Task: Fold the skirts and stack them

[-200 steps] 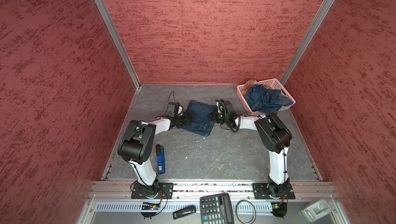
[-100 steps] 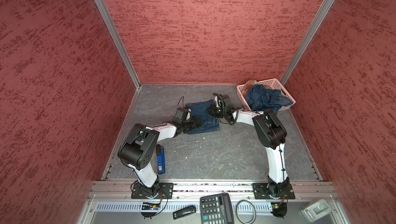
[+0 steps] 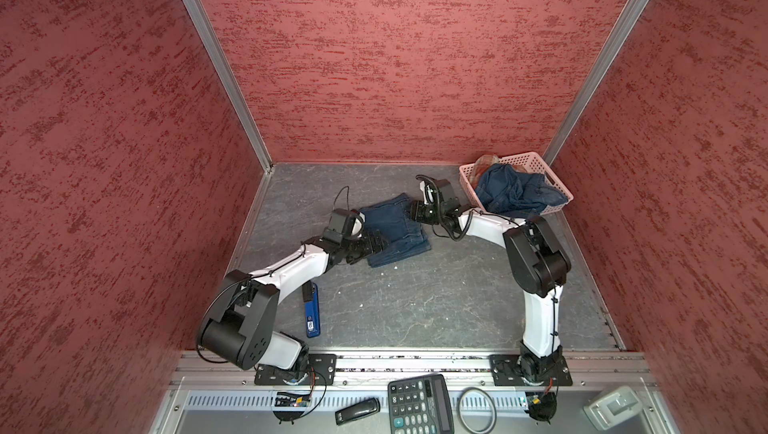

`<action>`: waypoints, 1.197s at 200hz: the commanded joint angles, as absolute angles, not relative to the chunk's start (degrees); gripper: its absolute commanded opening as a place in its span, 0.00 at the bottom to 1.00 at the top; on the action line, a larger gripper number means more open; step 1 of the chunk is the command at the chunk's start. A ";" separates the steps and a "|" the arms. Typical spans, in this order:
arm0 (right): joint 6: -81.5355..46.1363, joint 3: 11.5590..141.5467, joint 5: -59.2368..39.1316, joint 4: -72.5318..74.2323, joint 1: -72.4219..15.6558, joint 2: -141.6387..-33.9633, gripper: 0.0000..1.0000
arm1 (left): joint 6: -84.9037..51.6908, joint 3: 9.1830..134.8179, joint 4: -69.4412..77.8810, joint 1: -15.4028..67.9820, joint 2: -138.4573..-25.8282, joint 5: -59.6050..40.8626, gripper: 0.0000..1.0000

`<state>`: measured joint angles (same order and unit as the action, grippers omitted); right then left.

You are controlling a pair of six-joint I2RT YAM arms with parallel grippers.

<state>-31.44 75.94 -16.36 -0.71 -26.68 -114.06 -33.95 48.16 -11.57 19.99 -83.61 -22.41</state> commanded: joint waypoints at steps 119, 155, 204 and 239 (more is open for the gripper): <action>-27.96 75.12 -7.44 -12.09 -33.49 -110.73 0.55 | -23.03 68.40 -14.83 13.47 -108.30 -13.16 0.90; -25.29 71.21 -7.36 -9.08 -35.55 -108.87 0.55 | -23.03 71.62 -15.65 13.20 -111.79 -11.34 0.88; -16.21 64.93 -7.91 -0.01 -38.02 -105.05 0.56 | -22.64 75.31 -17.27 12.79 -114.49 -11.51 0.82; -10.36 63.25 -6.92 4.31 -40.43 -104.24 0.55 | -22.02 77.25 -18.19 12.30 -116.14 -11.84 0.62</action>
<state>-16.34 63.88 -8.34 -1.21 -38.59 -106.30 -23.11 75.70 -17.23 13.06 -114.59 -12.03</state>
